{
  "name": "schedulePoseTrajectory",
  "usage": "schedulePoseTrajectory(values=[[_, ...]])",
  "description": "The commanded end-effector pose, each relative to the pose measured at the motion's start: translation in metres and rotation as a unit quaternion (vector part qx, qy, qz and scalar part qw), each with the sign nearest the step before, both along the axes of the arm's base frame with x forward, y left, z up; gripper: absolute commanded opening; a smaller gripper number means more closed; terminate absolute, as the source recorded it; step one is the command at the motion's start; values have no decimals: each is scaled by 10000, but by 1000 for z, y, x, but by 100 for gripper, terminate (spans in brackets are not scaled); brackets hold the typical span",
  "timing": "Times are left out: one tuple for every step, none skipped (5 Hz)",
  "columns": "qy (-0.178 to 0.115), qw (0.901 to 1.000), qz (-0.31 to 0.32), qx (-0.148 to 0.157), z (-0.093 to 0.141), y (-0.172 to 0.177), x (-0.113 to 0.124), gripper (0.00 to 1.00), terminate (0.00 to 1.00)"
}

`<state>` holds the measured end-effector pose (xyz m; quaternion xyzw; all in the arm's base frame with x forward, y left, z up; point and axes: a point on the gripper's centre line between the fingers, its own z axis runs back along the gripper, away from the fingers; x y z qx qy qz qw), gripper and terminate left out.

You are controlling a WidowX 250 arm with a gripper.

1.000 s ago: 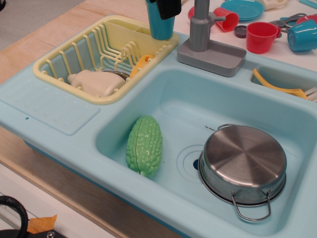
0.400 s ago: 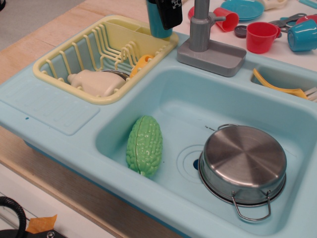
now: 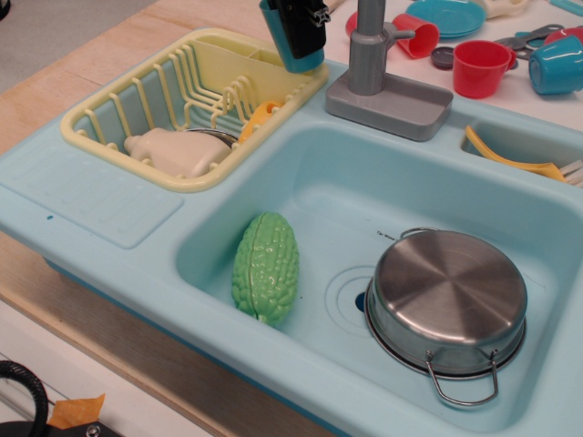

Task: Put cup from anywhere into sink

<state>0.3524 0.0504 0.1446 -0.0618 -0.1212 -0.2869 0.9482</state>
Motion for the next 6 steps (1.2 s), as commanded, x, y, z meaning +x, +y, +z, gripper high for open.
schedulePoseTrajectory(values=[[-366, 9974, 520, 346, 32, -7, -18, 0, 0], [-215, 9908, 1286, 360, 42, -23, -42, 0, 0], [-389, 9786, 2016, 123, 42, -41, -71, 0, 0], [-483, 9731, 2251, -22, 38, -60, -85, 0, 0], [-476, 9773, 2062, -132, 28, -74, -87, 100, 0], [-60, 9811, 1897, -388, 18, -71, -80, 100, 0]])
